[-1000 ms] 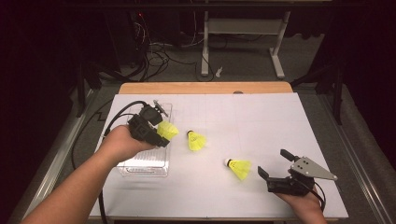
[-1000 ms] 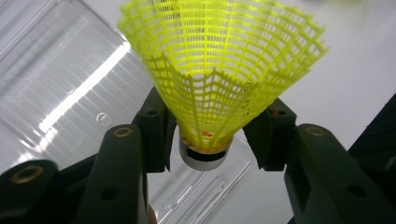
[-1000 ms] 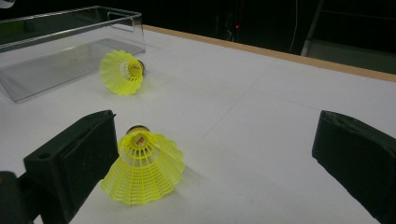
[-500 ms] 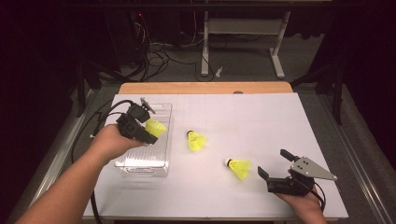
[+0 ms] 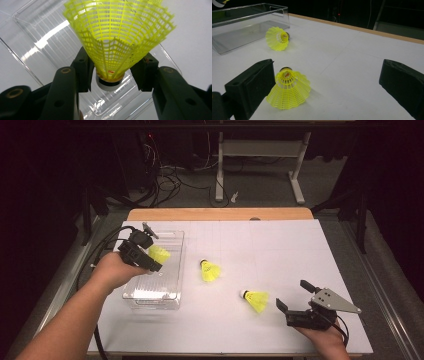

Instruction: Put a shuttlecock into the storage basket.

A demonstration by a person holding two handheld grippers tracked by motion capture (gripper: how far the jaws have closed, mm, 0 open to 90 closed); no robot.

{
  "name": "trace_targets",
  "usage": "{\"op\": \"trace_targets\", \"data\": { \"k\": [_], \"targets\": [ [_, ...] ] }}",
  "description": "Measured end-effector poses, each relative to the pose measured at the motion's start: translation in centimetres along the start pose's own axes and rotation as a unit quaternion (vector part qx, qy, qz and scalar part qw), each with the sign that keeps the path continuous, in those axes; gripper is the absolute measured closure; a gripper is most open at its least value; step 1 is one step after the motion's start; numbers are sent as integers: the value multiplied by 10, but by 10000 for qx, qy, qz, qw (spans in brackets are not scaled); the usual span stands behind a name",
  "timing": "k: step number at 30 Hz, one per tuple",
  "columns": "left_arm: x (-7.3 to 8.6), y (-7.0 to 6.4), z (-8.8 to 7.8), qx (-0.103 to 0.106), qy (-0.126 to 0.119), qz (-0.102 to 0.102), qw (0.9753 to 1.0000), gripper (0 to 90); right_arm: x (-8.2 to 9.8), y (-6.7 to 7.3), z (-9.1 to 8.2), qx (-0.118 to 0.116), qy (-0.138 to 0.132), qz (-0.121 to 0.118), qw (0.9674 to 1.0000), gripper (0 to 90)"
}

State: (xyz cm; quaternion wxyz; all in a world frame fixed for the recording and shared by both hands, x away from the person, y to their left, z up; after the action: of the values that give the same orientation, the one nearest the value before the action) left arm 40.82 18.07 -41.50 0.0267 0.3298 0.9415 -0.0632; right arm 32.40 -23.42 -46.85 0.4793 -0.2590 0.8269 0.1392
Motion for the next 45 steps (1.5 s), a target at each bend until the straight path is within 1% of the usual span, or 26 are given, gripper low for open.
{"op": "trace_targets", "data": {
  "k": [2,7,9,12,14,16,18,21,25,27,30,32,34,35,37,39,40,45],
  "targets": [
    [1,2,3,0,25,-7,10000,555,0,0,0,0,-3,-3,10000,7],
    [1,9,12,19,24,-109,9999,555,0,0,1,-8,8,-6,10000,7],
    [1,12,15,-31,46,-122,9999,555,1,0,1,-6,9,0,10000,7],
    [0,15,18,35,-11,-203,9998,555,1,0,1,-4,11,-3,10000,7],
    [1,16,20,29,23,-165,9999,555,1,0,1,-2,15,3,10000,7],
    [-1,17,23,43,-72,-224,9997,555,1,0,1,-4,22,-7,10000,7],
    [-1,19,27,81,-86,-280,9995,555,1,0,2,-10,29,-12,10000,7],
    [0,22,31,0,-30,-289,9996,555,1,0,1,2,26,5,10000,7],
    [-1,22,35,-9,-40,-285,9996,555,1,0,1,0,26,-3,10000,7],
    [-2,23,36,-27,-29,-236,9997,556,1,0,1,-5,14,-10,10000,7],
    [-5,23,40,-4,-129,-236,9996,556,1,0,2,-12,25,-8,10000,8],
    [-5,25,42,12,-96,-247,9996,556,1,0,2,0,31,4,10000,8],
    [-6,27,46,30,-110,-325,9994,557,1,0,2,-5,31,-1,10000,8],
    [-5,28,48,29,-83,-330,9994,557,1,0,2,-7,32,-13,10000,9],
    [-4,31,51,6,-23,-344,9994,556,1,0,2,-11,29,-12,10000,9],
    [-4,33,52,-9,0,-407,9992,556,1,0,2,-12,23,-10,10000,9],
    [-4,35,53,-28,-10,-405,9992,555,1,0,2,-9,21,-10,10000,9],
    [-4,41,56,-101,81,-542,9984,555,1,0,2,-10,27,-3,10000,9]
  ]
}}
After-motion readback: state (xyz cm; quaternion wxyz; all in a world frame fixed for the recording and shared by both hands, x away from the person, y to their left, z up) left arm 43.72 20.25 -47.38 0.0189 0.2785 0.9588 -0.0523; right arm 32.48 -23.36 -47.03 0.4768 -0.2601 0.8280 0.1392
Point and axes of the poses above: each handheld gripper's, and its own axes: z roughly forward along the jaws, x roughly out of its underside, y roughly to its left, the point moved 8 cm from there along z, roughly forward along the jaws, and after that the axes turned 11 degrees about y, right-handed, at the moved point
